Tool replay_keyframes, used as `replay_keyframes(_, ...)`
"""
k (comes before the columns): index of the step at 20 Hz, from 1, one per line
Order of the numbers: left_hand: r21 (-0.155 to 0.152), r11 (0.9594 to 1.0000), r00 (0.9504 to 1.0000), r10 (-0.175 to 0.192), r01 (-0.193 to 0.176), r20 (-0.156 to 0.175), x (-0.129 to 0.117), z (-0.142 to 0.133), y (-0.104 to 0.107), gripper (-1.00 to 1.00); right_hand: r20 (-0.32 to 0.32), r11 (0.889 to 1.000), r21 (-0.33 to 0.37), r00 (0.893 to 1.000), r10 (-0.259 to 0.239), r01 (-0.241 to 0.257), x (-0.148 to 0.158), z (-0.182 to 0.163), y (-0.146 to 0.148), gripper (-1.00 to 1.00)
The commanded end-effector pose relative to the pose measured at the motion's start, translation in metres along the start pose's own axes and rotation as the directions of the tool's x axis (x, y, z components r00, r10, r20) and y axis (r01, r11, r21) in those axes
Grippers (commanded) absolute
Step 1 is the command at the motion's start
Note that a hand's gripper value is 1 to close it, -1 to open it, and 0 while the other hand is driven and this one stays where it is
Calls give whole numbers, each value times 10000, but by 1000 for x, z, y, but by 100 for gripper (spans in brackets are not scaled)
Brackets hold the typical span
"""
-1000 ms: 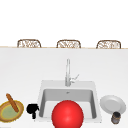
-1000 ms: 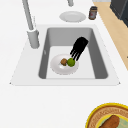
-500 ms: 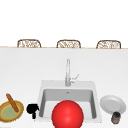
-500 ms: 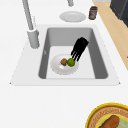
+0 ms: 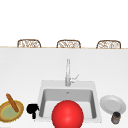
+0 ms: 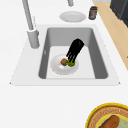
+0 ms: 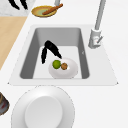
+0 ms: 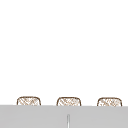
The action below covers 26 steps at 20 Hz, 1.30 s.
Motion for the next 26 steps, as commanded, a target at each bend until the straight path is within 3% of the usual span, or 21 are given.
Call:
replay_keyframes(1, 0, 10000, 10000, 0, 0, 0, 0, 0, 0, 0, -315, 9969, -781, 9995, 44, -69, -1, -17, 12, -100)
replay_keyframes(4, 0, 10000, 10000, 0, 0, 0, 0, 0, 0, 0, -346, 9943, -1041, 9992, 185, -221, -1, -35, 25, -100)
replay_keyframes(6, 0, 10000, 10000, 0, 0, 0, 0, 0, 0, 0, -225, 9952, -972, 9997, -68, 46, 0, -48, 31, -100)
replay_keyframes(10, 0, 10000, 10000, 0, 0, 0, 0, 0, 0, 0, -147, 9935, -1142, 9999, -8, -9, -8, -71, 39, -100)
replay_keyframes(14, 0, 10000, 10000, 0, 0, 0, 0, 0, 0, 0, -317, 9771, -1930, 9958, 856, -901, -17, -90, 32, -100)
replay_keyframes(18, 0, 10000, 10000, 0, 0, 0, 0, 0, 0, 0, -297, 9669, -2286, 9936, 1092, -1131, -21, -105, 30, -100)
replay_keyframes(19, 0, 10000, 10000, 0, 0, 0, 0, 0, 0, 0, -534, 9642, -2314, 9913, 1206, -1297, -16, -104, 34, 100)
replay_keyframes(23, 0, 10000, 10000, 0, 0, 0, 0, 0, 0, 0, -1612, 8950, -3430, 9565, 2432, -2854, -5, -96, 39, 100)
replay_keyframes(24, 0, 10000, 10000, 0, 0, 0, 0, 0, 0, 0, -1831, 8846, -3569, 9511, 2488, -3001, -7, -96, 40, 100)
replay_keyframes(26, 0, 10000, 10000, 0, 0, 0, 0, 0, 0, 0, -2053, 8774, -3745, 9496, 2369, -2999, -9, -95, 42, 100)
